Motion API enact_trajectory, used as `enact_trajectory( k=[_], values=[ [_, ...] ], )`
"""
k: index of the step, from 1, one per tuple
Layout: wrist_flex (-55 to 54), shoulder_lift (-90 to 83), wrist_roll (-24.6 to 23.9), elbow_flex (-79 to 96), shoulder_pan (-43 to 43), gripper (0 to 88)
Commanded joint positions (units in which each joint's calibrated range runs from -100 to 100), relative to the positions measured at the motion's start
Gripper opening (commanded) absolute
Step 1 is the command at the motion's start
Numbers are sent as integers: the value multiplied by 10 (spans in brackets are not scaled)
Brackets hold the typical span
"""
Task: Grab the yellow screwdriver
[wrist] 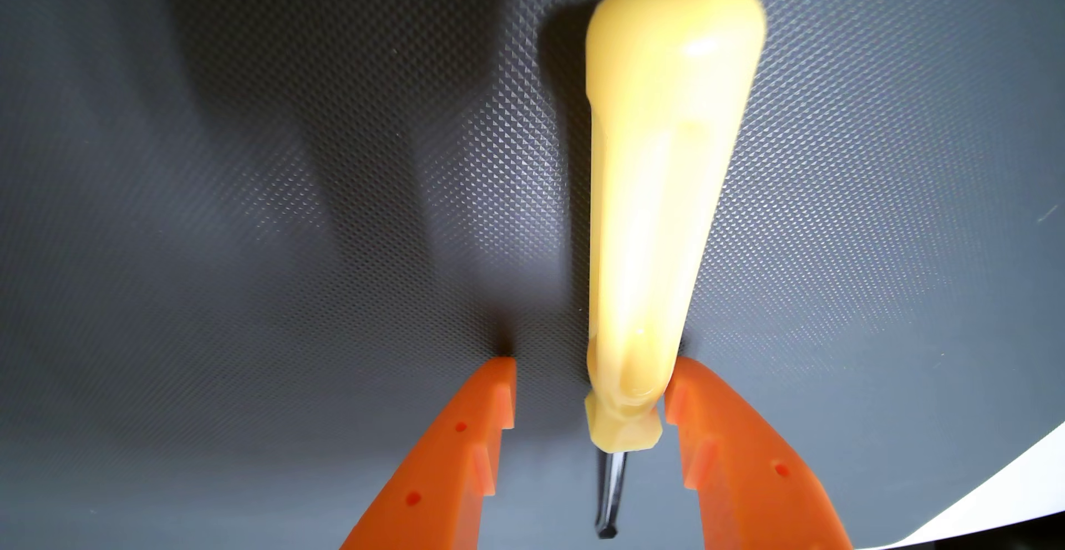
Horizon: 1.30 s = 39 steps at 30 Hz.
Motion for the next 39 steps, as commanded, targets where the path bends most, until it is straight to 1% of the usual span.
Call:
enact_trajectory(
  k=[1, 13, 26, 27, 31, 39],
  values=[
    [-3, -3, 1, -3, -3, 150],
    [27, 32, 1, -25, -16, 155],
    [28, 45, 1, -46, -16, 147],
    [28, 45, 1, -46, -16, 132],
    [26, 38, 1, -38, -16, 18],
    [24, 38, 1, -40, -17, 13]
  ],
)
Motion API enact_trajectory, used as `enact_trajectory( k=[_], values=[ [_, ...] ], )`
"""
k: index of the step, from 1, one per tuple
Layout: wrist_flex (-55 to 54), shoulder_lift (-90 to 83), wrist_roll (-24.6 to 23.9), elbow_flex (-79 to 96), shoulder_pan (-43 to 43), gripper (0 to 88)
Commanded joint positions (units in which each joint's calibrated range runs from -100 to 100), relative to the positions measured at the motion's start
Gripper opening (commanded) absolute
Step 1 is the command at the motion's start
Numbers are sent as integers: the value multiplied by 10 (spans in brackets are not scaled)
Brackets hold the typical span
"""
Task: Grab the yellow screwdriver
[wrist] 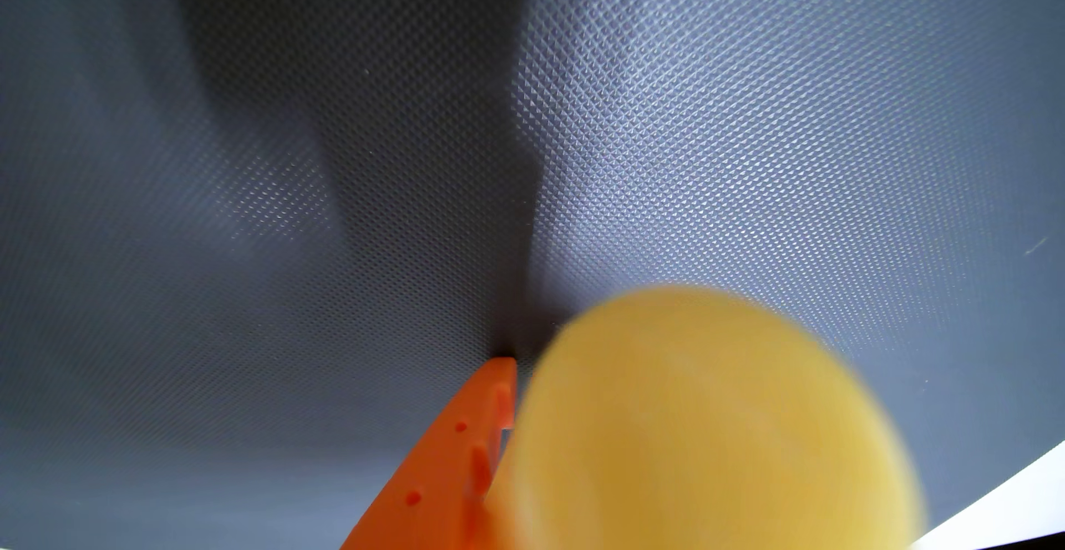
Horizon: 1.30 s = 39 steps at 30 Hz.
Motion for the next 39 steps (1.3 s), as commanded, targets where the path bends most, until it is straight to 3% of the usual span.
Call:
enact_trajectory(
  k=[1, 10, 16, 28, 39],
  values=[
    [0, -7, -2, 4, -5, 13],
    [-1, -7, -2, 1, -5, 25],
    [-1, -7, -2, 0, -5, 106],
    [0, -7, -2, 6, -5, 12],
    [0, -8, -2, 6, -14, 9]
  ],
)
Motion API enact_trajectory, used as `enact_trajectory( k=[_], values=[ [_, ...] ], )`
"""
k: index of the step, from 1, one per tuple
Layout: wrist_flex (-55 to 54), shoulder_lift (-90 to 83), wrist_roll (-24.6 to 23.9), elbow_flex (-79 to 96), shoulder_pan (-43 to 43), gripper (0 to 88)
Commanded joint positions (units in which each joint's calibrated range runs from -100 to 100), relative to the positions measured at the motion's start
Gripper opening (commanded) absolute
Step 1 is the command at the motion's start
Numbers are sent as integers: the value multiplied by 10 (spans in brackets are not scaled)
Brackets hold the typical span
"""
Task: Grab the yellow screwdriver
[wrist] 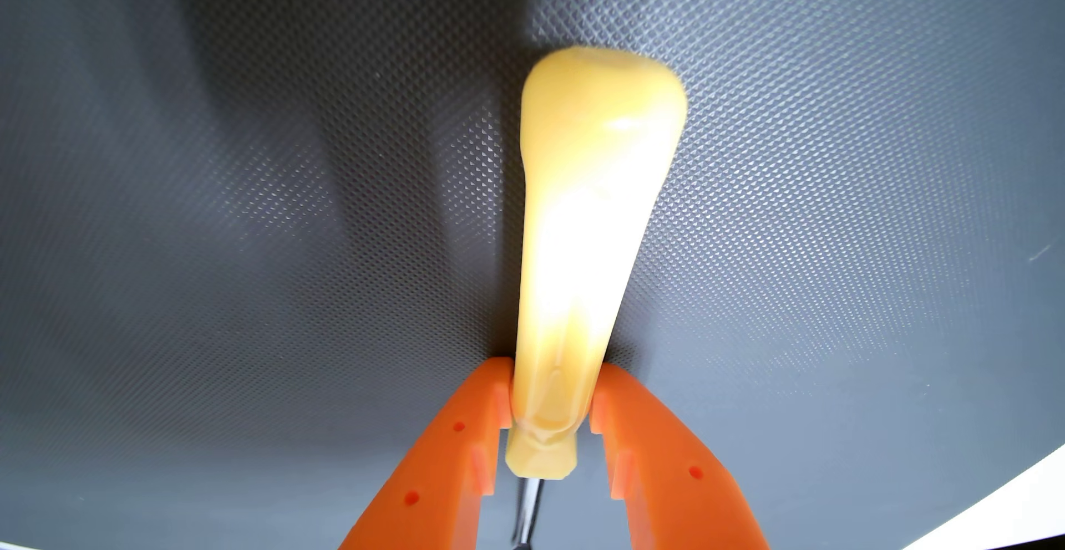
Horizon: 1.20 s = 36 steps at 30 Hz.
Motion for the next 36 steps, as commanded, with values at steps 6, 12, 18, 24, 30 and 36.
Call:
enact_trajectory(
  k=[6, 12, 18, 24, 30, 36],
  values=[
    [5, -37, 0, 6, -10, 8],
    [56, -111, 20, 14, -4, 8],
    [86, -165, 19, 6, -9, 8],
    [107, -187, 18, -21, -9, 8],
    [135, -191, 19, -44, -9, 8],
    [174, -191, 19, -84, -10, 8]
  ],
)
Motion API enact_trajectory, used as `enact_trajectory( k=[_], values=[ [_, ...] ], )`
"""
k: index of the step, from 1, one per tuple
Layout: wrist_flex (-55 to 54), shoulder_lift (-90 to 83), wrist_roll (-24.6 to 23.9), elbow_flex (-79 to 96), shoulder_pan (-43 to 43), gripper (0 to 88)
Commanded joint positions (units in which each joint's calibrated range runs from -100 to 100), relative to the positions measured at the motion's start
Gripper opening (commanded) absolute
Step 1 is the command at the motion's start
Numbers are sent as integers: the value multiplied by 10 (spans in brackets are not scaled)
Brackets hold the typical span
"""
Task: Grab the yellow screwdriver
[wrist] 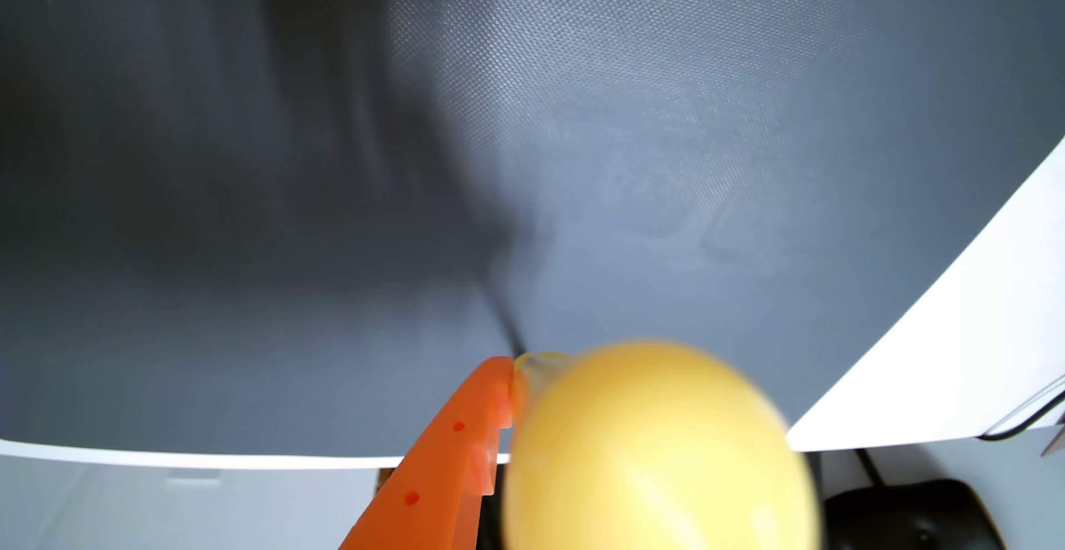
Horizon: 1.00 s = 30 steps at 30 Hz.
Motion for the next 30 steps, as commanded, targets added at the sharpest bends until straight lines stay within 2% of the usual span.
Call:
enact_trajectory(
  k=[1, 17, 30],
  values=[
    [24, -25, 1, -47, -4, 8],
    [119, -25, 2, -157, -3, 8],
    [146, -25, 2, -223, -2, 8]
  ],
)
